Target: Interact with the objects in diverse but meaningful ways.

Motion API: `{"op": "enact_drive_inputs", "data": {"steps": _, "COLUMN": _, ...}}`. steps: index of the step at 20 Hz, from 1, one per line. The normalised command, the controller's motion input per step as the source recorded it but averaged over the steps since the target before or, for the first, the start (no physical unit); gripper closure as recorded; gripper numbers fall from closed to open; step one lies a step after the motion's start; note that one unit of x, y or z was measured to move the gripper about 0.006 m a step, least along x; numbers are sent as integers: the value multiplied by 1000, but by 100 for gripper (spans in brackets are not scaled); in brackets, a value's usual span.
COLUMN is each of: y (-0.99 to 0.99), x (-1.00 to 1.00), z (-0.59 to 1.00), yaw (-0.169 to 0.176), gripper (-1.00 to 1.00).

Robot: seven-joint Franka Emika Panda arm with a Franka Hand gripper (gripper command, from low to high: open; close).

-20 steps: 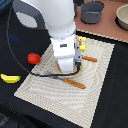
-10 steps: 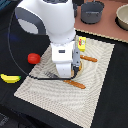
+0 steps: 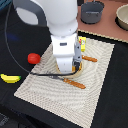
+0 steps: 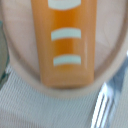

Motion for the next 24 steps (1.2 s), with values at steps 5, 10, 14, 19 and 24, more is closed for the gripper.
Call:
{"op": "enact_drive_inputs", "data": {"steps": 5, "y": 5, "x": -730, "z": 537, "yaw": -47, "gripper": -100}}
{"op": "enact_drive_inputs", "data": {"steps": 10, "y": 1, "x": -911, "z": 238, "yaw": -24, "gripper": -100}}
{"op": "enact_drive_inputs", "data": {"steps": 14, "y": 0, "x": -1000, "z": 31, "yaw": -2, "gripper": -100}}
{"op": "enact_drive_inputs", "data": {"steps": 19, "y": -39, "x": -995, "z": -22, "yaw": 0, "gripper": -100}}
{"op": "enact_drive_inputs", "data": {"steps": 24, "y": -189, "x": -658, "z": -176, "yaw": -1, "gripper": -100}}
